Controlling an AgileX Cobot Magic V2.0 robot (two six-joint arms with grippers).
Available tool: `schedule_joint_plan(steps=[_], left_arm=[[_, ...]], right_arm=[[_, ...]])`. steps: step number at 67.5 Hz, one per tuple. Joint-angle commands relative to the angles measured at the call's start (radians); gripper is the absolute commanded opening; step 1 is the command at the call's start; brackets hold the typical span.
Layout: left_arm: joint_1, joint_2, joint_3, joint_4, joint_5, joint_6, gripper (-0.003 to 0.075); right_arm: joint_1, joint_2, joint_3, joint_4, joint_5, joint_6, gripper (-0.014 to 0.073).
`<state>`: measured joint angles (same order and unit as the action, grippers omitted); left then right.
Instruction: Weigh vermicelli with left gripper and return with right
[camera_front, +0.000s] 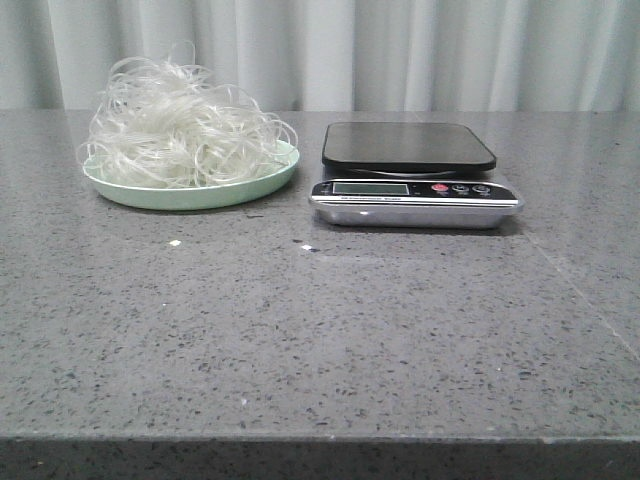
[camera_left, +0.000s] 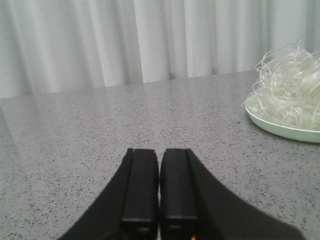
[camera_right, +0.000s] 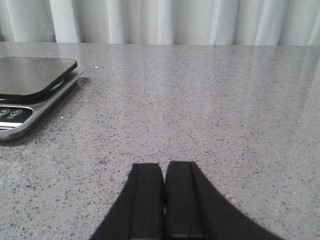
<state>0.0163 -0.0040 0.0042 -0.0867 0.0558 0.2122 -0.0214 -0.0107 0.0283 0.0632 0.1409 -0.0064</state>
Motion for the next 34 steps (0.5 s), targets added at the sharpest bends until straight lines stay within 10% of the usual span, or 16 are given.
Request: schedule_joint_plan(steps=[1, 34], left_arm=[[0.003, -0.019, 0.006, -0.009, -0.08, -0.002, 0.0137], [0.001, -0.019, 0.006, -0.088, -0.229, -0.002, 0.0137]], right_arm=[[0.0, -0.015, -0.008, 0.001, -0.084, -0.001, 0.0151], [0.0, -0.015, -0.008, 0.001, -0.087, -0.001, 0.0151]])
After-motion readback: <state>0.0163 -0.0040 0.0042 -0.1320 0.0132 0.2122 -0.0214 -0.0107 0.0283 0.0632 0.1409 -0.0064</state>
